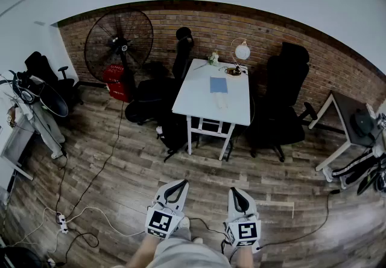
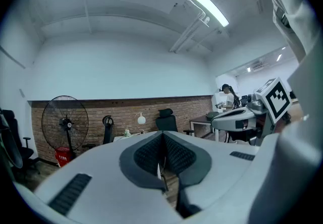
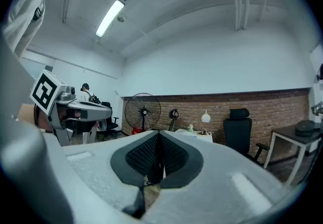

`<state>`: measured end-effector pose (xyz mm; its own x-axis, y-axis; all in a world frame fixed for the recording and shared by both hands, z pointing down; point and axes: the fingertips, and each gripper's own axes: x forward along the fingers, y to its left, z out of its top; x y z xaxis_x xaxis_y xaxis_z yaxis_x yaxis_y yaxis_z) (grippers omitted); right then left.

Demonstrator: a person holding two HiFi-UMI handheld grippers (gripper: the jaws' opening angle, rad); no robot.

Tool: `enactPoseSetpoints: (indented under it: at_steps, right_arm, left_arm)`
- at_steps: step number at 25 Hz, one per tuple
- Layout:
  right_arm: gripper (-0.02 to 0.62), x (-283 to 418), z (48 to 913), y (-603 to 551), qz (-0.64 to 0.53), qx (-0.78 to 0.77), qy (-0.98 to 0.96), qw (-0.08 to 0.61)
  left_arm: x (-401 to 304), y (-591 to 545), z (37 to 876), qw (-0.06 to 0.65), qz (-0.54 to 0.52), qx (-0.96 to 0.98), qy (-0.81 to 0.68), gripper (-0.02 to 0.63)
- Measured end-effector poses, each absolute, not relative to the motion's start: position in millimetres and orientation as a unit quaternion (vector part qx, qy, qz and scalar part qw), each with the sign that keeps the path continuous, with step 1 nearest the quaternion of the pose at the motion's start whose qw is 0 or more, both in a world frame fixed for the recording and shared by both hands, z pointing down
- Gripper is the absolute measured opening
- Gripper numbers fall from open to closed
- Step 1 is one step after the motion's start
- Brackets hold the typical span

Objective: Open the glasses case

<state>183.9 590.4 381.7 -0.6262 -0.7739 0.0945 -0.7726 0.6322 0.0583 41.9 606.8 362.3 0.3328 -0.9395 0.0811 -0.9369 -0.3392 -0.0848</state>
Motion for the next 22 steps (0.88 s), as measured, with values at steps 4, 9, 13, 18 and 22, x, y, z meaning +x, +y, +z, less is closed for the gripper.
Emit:
enactPoseSetpoints:
  at_steps: [4, 9, 13, 18, 22]
  right_arm:
    - [0.006, 179, 379, 586, -0.005, 0.43, -0.902, 0.039]
    - [0.006, 174, 385, 572, -0.014, 0.434, -0.899, 0.052]
    - [0.006, 167, 387, 550, -0.009, 0.44, -0.896, 0.057]
    - [0.006, 154, 395, 519, -0.006, 0.442, -0.895, 0.065]
    - [0.006, 142, 401, 490, -0.001, 0.447, -0.892, 0.07]
  left_arm:
    - [37, 602, 362, 0.038, -0.069, -0.817, 0.571, 0.002]
    - [31, 587, 372, 0.014, -0.066, -0.813, 0.578, 0.002]
    - [22, 565, 376, 0.009, -0.066, -0.815, 0.576, 0.002]
    - [6, 534, 386, 0.002, -0.071, -0.815, 0.575, 0.002]
    - [-6, 505, 389, 0.0, -0.07, -0.818, 0.571, 0.003]
